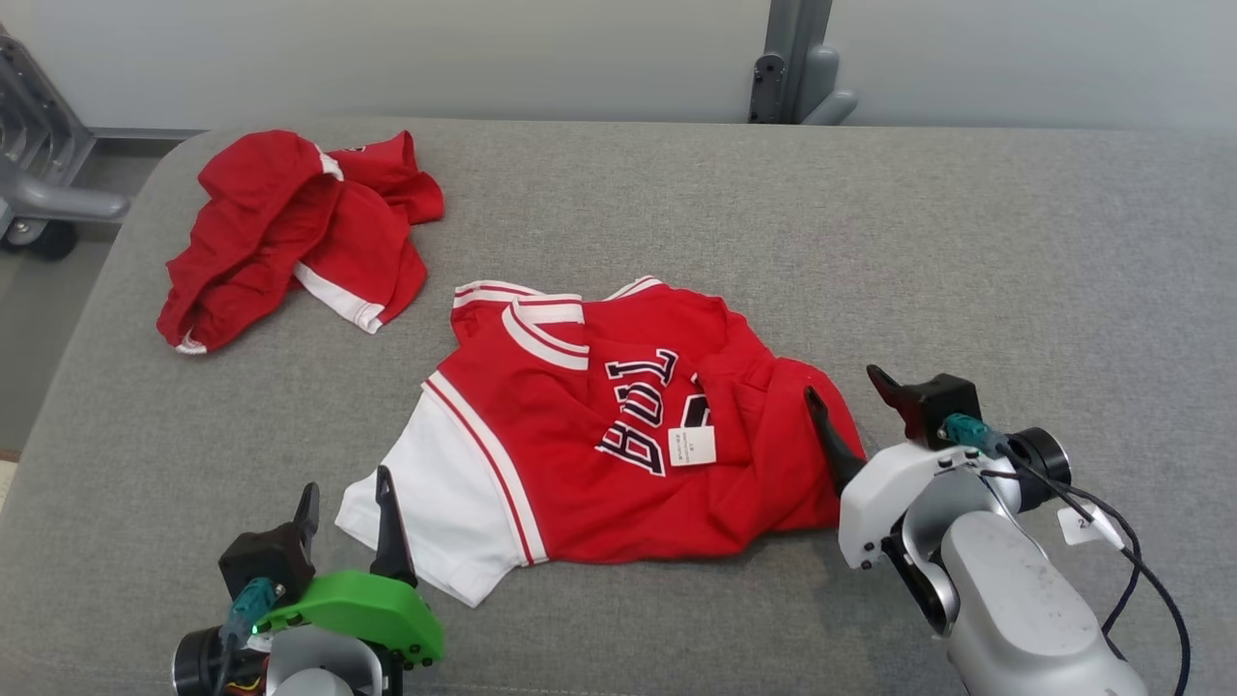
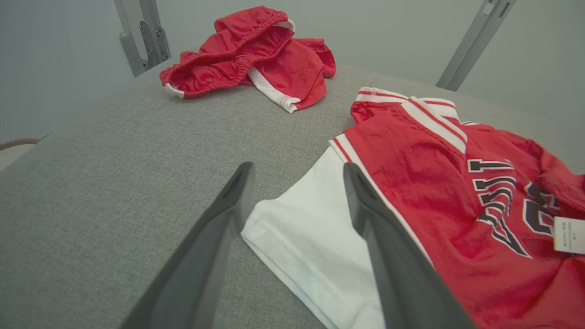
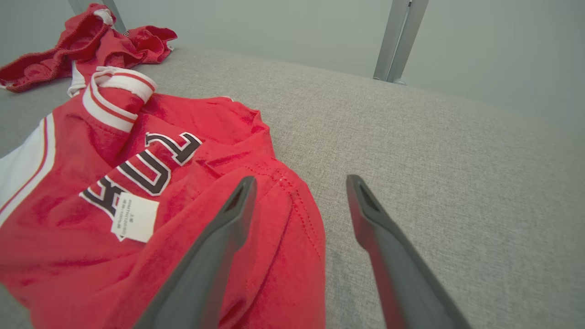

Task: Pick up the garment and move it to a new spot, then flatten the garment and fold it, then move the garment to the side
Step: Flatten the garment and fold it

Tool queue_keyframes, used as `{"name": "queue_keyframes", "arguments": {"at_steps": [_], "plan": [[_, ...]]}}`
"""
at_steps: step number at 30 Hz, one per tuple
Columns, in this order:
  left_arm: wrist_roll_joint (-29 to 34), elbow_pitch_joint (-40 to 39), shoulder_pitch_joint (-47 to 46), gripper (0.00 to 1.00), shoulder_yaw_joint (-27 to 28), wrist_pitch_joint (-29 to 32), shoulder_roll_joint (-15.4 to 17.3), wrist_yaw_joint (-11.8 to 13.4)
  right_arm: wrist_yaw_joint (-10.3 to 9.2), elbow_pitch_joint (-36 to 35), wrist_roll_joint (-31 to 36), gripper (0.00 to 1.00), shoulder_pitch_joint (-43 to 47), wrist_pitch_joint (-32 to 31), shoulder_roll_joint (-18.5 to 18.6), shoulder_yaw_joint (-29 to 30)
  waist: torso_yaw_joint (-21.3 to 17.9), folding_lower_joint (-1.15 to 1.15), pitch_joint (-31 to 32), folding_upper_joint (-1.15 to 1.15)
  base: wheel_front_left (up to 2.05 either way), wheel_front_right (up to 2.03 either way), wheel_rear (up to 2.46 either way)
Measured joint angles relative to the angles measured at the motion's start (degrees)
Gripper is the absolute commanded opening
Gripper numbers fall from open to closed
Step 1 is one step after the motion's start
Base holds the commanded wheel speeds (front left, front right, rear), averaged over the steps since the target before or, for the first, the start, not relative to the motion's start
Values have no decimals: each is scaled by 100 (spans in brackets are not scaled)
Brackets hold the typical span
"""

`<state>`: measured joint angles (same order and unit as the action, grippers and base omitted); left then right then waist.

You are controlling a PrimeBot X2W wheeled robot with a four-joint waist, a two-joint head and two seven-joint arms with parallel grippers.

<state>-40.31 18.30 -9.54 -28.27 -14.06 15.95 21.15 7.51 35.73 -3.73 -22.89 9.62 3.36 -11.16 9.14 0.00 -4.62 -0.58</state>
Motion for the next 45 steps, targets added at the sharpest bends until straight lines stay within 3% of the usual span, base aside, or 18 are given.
{"name": "queue_keyframes", "arguments": {"at_steps": [4,10,11,12,13,15,17,31,38,45], "plan": [[109,-66,-25,100,-96,-22,-118,-42,0,671,-495,100,-476,-643,140,-322,187,0,-7,0,0,0,0],[163,-118,-35,100,-110,-63,-166,-49,0,1079,-1140,100,-871,-1028,285,-836,303,0,-51,0,0,0,0],[165,-122,-44,100,-105,-64,-166,-51,1,1132,-1234,96,-912,-1058,299,-906,310,0,-61,0,0,0,0],[172,-126,-48,100,-100,-65,-166,-52,1,1178,-1336,61,-953,-1107,303,-975,316,0,-71,0,0,0,0],[172,-127,-49,100,-92,-65,-166,-52,1,1221,-1418,45,-984,-1146,301,-1032,318,0,-78,0,0,0,0],[177,-129,-49,100,-79,-66,-165,-51,0,1288,-1610,26,-1039,-1234,301,-1162,309,0,-86,0,0,0,0],[186,-129,-49,100,-67,-69,-160,-51,1,1327,-1773,0,-1072,-1267,309,-1292,291,0,-91,0,0,0,0],[187,-175,-49,100,-2,-73,-88,-36,1,1385,-1931,0,-1625,-226,536,-1388,-72,0,-91,0,0,0,0],[188,-276,-80,100,-19,-73,-96,-25,1,1357,-1833,0,-1592,224,721,-903,-331,0,-137,0,0,0,0],[187,-316,-89,100,-11,-73,-66,-42,1,1151,-1744,0,-234,512,712,163,-541,0,-214,0,0,0,0]]}}
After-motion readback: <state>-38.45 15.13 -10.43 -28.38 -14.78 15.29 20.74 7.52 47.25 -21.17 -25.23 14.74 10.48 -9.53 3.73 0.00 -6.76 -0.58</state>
